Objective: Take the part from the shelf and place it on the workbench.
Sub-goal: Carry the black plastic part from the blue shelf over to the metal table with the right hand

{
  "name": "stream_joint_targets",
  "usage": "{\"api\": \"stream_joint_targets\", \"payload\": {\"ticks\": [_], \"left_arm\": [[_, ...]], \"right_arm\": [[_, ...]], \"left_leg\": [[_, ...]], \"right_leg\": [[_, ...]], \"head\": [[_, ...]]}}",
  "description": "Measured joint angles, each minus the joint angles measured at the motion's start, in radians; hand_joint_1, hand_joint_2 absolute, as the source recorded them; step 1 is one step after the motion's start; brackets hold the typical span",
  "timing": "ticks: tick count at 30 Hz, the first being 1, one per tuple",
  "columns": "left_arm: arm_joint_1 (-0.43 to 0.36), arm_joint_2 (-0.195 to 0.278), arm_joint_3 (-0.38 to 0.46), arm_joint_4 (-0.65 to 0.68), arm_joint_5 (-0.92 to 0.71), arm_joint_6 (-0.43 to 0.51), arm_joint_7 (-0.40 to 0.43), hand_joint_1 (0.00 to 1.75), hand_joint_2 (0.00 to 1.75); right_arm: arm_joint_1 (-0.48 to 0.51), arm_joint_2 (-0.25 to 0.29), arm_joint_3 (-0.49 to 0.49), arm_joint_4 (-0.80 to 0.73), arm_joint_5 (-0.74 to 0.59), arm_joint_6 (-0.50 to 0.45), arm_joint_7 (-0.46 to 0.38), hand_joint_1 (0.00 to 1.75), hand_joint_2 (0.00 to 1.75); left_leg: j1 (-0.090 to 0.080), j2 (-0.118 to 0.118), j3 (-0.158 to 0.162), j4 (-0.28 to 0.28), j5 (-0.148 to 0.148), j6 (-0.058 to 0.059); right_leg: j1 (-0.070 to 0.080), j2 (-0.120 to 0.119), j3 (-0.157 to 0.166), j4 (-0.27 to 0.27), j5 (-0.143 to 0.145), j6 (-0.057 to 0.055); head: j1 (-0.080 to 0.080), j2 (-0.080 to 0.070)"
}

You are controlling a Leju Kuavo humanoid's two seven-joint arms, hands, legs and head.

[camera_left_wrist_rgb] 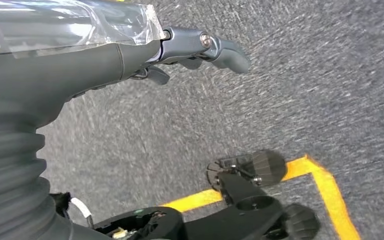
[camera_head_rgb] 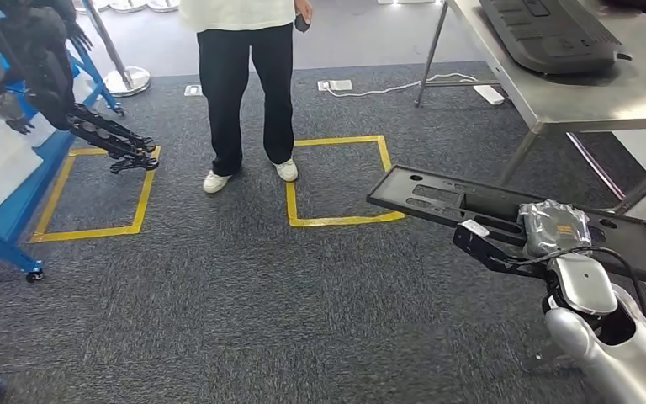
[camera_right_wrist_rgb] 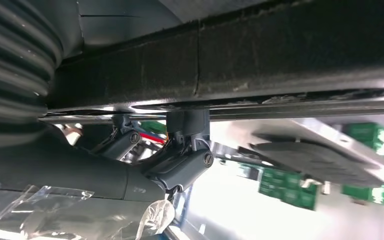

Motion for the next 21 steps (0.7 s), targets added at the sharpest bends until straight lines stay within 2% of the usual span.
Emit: {"api": "stream_joint_targets", "payload": {"ticks": [1,2,3,4,6,7,8,9,10,11,13,14,15,17,18,19,21], "left_arm": [[-0.002,-0.001,0.0,0.0,0.0,0.0,0.0,0.0,1.75],[-0.005,-0.002,0.0,0.0,0.0,0.0,0.0,0.0,1.75],[-0.009,-0.002,0.0,0.0,0.0,0.0,0.0,0.0,1.75],[-0.013,-0.003,0.0,0.0,0.0,0.001,-0.001,0.0,1.75],[-0.015,-0.003,0.0,0.0,0.0,0.001,-0.001,0.0,1.75],[-0.014,-0.003,0.0,0.0,0.0,0.001,-0.001,0.0,1.75],[-0.013,-0.003,0.0,0.0,0.0,0.001,0.0,0.0,1.75],[-0.013,-0.003,0.0,0.0,0.0,0.001,0.0,0.0,1.75],[-0.013,-0.003,0.0,0.0,0.0,0.001,0.002,0.0,1.75],[-0.013,-0.003,0.0,0.0,0.0,0.001,0.003,0.0,1.75],[-0.015,-0.003,0.0,0.0,0.0,0.001,0.004,0.0,1.75],[-0.016,-0.003,0.0,0.0,0.0,0.001,0.004,0.0,1.75],[-0.017,-0.003,0.0,0.0,0.0,0.002,0.004,0.0,1.75],[-0.019,-0.003,0.0,0.0,0.0,0.002,0.004,0.0,1.75],[-0.02,-0.003,0.0,0.0,0.0,0.002,0.004,0.0,1.75],[-0.022,-0.004,0.0,0.0,0.0,0.003,0.004,0.0,1.75],[-0.024,-0.005,0.0,0.0,0.0,0.003,0.004,0.0,1.75]], "right_arm": [[0.006,0.002,-0.011,0.0,-0.01,-0.001,0.0,1.75,1.75],[0.014,0.004,-0.022,0.0,-0.021,-0.002,0.0,1.75,1.75],[0.021,0.005,-0.032,0.0,-0.029,-0.004,0.0,1.75,1.75],[0.027,0.006,-0.042,0.0,-0.032,-0.004,0.0,1.75,1.75],[0.033,0.011,-0.057,0.001,-0.029,-0.006,0.0,1.75,1.75],[0.036,0.013,-0.063,0.001,-0.023,-0.008,0.0,1.75,1.75],[0.041,0.015,-0.067,0.001,-0.015,-0.009,0.0,1.75,1.75],[0.047,0.016,-0.07,0.001,-0.007,-0.011,0.0,1.75,1.75],[0.052,0.017,-0.073,0.001,0.0,-0.014,0.0,1.75,1.75],[0.055,0.017,-0.076,0.0,0.007,-0.019,0.0,1.75,1.75],[0.055,0.018,-0.083,-0.002,0.018,-0.031,0.0,1.75,1.75],[0.055,0.02,-0.086,-0.004,0.022,-0.035,0.0,1.75,1.75],[0.054,0.021,-0.09,-0.006,0.025,-0.038,0.0,1.75,1.75],[0.052,0.023,-0.095,-0.008,0.031,-0.04,0.0,1.75,1.75],[0.05,0.024,-0.096,-0.009,0.034,-0.041,0.0,1.75,1.75],[0.048,0.025,-0.098,-0.011,0.035,-0.041,0.0,1.75,1.75],[0.043,0.029,-0.1,-0.013,0.035,-0.041,0.0,1.75,1.75]], "left_leg": [[-0.003,0.012,0.0,-0.002,0.002,0.006],[-0.005,0.025,0.001,-0.004,0.005,0.013],[-0.005,0.037,0.002,-0.006,0.009,0.022],[-0.006,0.05,0.003,-0.008,0.012,0.029],[-0.009,0.075,0.0,-0.009,0.016,0.038],[-0.012,0.089,-0.003,-0.009,0.017,0.04],[-0.014,0.101,-0.005,-0.009,0.017,0.041],[-0.015,0.114,-0.006,-0.009,0.018,0.042],[-0.015,0.127,-0.007,-0.009,0.018,0.042],[-0.015,0.139,-0.007,-0.009,0.018,0.042],[-0.02,0.162,-0.005,-0.008,0.016,0.038],[-0.023,0.172,-0.004,-0.007,0.014,0.035],[-0.025,0.183,-0.003,-0.007,0.012,0.03],[-0.025,0.203,-0.001,-0.006,0.009,0.019],[-0.023,0.197,-0.003,0.001,0.002,0.012],[-0.02,0.178,-0.012,0.024,-0.014,0.005],[-0.013,0.121,-0.061,0.138,-0.079,-0.007]], "right_leg": [[-0.003,0.013,-0.004,-0.001,0.004,0.007],[-0.006,0.014,-0.008,-0.001,0.006,0.013],[-0.007,-0.004,-0.015,0.01,-0.001,0.016],[-0.006,-0.032,-0.029,0.039,-0.019,0.019],[-0.003,-0.091,-0.083,0.163,-0.086,0.021],[-0.002,-0.1,-0.115,0.239,-0.12,0.023],[-0.002,-0.102,-0.139,0.295,-0.14,0.024],[-0.002,-0.103,-0.145,0.316,-0.142,0.024],[-0.002,-0.106,-0.128,0.291,-0.125,0.023],[-0.002,-0.116,-0.091,0.228,-0.095,0.021],[0.003,-0.161,-0.007,0.076,-0.042,0.016],[0.007,-0.176,0.017,0.03,-0.03,0.011],[0.012,-0.182,0.025,0.01,-0.026,0.007],[0.014,-0.157,0.021,0.007,-0.021,-0.005],[0.012,-0.146,0.019,0.006,-0.018,-0.011],[0.009,-0.136,0.017,0.004,-0.014,-0.017],[0.005,-0.116,0.012,0.003,-0.007,-0.027]], "head": [[0.0,0.0],[0.0,0.0],[0.0,0.0],[0.0,0.0],[0.0,0.0],[0.0,0.0],[0.0,0.0],[0.0,0.0],[0.0,0.0],[0.0,0.0],[0.0,0.0],[0.0,0.0],[0.0,0.0],[0.0,0.0],[0.0,0.0],[0.0,0.0],[0.0,0.0]]}}
